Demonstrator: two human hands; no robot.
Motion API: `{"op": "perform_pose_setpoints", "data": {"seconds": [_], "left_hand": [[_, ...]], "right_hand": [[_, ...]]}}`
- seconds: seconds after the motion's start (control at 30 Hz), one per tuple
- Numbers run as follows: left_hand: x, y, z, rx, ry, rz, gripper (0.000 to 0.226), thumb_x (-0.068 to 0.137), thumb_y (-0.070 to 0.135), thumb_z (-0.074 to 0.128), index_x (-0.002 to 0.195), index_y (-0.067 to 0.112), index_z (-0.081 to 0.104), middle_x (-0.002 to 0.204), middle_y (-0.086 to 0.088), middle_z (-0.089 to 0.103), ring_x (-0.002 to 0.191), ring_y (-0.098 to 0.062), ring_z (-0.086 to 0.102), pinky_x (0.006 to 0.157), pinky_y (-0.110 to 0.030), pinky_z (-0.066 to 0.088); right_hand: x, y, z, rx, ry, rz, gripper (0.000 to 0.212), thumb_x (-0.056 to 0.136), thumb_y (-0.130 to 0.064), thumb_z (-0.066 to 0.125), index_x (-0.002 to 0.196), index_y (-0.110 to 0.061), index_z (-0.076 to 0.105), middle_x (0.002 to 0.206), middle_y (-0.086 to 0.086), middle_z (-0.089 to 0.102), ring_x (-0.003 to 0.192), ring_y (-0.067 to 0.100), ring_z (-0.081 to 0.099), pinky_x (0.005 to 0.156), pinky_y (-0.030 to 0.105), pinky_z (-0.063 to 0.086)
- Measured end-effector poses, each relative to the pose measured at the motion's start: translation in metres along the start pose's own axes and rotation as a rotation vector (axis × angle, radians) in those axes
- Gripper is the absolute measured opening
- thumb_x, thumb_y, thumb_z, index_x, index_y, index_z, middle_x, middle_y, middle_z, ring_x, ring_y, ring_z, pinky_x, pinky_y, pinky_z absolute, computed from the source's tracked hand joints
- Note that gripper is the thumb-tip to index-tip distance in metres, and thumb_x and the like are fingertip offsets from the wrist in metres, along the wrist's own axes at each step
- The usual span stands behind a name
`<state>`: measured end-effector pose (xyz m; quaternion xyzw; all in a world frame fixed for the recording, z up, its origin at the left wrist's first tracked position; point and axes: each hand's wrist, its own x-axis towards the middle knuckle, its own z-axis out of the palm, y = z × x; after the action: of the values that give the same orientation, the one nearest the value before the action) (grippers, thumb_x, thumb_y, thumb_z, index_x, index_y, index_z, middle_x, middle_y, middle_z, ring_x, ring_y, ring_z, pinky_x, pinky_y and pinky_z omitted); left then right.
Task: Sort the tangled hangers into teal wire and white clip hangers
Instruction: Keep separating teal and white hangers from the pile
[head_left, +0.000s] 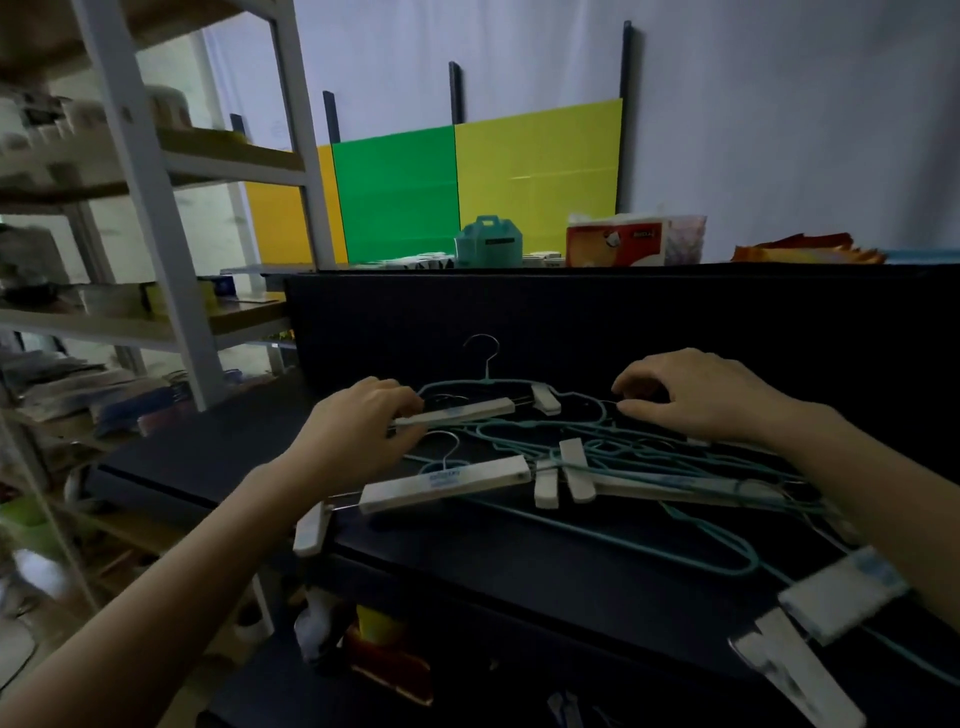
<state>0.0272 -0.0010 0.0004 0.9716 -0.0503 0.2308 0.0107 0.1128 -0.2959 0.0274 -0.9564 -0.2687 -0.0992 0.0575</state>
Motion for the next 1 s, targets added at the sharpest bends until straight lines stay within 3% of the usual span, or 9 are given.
{"op": "perform_pose_setpoints", "data": {"seconds": [0.2,0.53,0.73,1.0], "left_hand": [[0.045,-0.023,0.027,0.047,-0.108,0.045,0.047,0.091,0.042,0.048,0.132,0.020,0.045,0.127,0.001,0.051,0.115,-0.017,0.048,0.089,-0.032,0.045],[0.097,-0.048,0.069,-0.012,-0.371,0.160,0.088,0.083,0.060,0.050,0.149,0.020,0.008,0.155,-0.001,0.016,0.139,-0.021,0.024,0.109,-0.036,0.033],[0.115,-0.052,0.083,-0.064,-0.398,0.225,0.099,0.074,0.066,0.057,0.147,0.018,0.012,0.147,-0.002,0.027,0.131,-0.020,0.035,0.103,-0.035,0.039],[0.122,-0.061,0.088,-0.106,-0.360,0.313,0.092,0.076,0.062,0.058,0.146,0.016,0.019,0.137,-0.001,0.037,0.118,-0.017,0.047,0.092,-0.029,0.046]], "right_hand": [[0.009,0.020,0.007,-0.023,-0.068,0.113,0.038,0.090,-0.049,0.050,0.122,-0.031,0.055,0.120,-0.010,0.060,0.105,0.010,0.057,0.089,0.034,0.051],[-0.013,0.041,0.011,-0.022,-0.084,0.340,0.035,0.090,-0.048,0.050,0.120,-0.031,0.056,0.116,-0.011,0.061,0.099,0.007,0.057,0.085,0.029,0.050],[-0.033,0.039,0.007,0.016,-0.054,0.458,0.035,0.088,-0.050,0.051,0.117,-0.032,0.058,0.108,-0.012,0.061,0.095,0.007,0.057,0.084,0.028,0.050],[-0.053,0.032,0.012,0.100,-0.078,0.542,0.041,0.088,-0.045,0.054,0.123,-0.026,0.056,0.123,-0.006,0.059,0.106,0.009,0.056,0.094,0.031,0.048]]}}
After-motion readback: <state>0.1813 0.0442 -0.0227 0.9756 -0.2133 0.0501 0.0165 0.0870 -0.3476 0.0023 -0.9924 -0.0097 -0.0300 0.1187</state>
